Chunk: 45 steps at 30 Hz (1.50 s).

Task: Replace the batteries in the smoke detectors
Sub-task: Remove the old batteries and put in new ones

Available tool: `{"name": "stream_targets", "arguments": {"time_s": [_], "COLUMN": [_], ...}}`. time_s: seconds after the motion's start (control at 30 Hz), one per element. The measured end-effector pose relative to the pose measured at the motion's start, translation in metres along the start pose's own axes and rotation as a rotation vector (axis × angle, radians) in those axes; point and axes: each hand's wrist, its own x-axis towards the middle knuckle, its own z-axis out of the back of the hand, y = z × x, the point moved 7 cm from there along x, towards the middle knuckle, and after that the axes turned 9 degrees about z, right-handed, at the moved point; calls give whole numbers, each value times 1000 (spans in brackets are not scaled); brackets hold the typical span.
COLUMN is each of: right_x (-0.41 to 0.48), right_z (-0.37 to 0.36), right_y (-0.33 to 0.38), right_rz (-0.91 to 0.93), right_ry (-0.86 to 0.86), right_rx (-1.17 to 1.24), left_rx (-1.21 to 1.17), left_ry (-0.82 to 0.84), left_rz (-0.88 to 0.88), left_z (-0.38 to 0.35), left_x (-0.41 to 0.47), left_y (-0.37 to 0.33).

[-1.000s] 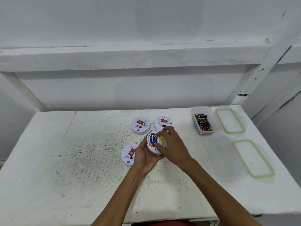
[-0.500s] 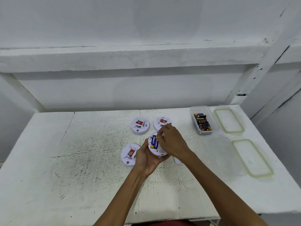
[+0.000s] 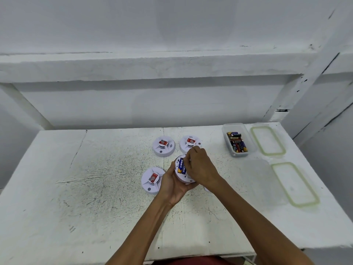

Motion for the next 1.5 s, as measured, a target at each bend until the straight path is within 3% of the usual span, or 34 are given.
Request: {"name": "stream_targets", "arguments": {"time_s": [0.2,0.33,0.6,0.7,0.87,0.97,1.07,1.17,1.5], "right_x": [-6,-9,-8,-13,-37,-66,-96,-118,-118], "right_z": [0,14,24,39,82,104,113,104,66], "right_y": [-7,-4,-5,-10,-67,-115,-162,-197,-215], "right_rz": [-93,-53,-32,3,-194,-385,-543,-652,-673], "right_ry": [-130,-268,-148,-175,-297,-358,-314,-277,-206], "right_rx": [189,35,119,152,414,333,185,186,159], "left_rx": [13,25,33,72,127,127,131,121,124], "left_ry": [3,3,0,8,34,53,81,91,88], "left_rz": [-11,-27,-14,-8,81,123,159,196,234], "left_z": [-9,-13,-17,-24,-41,-45,-52,-56,-59], "left_x": [1,0,5,8,24,33,41,47,49], "left_y": [2,2,2,3,18,28,35,41,48]}}
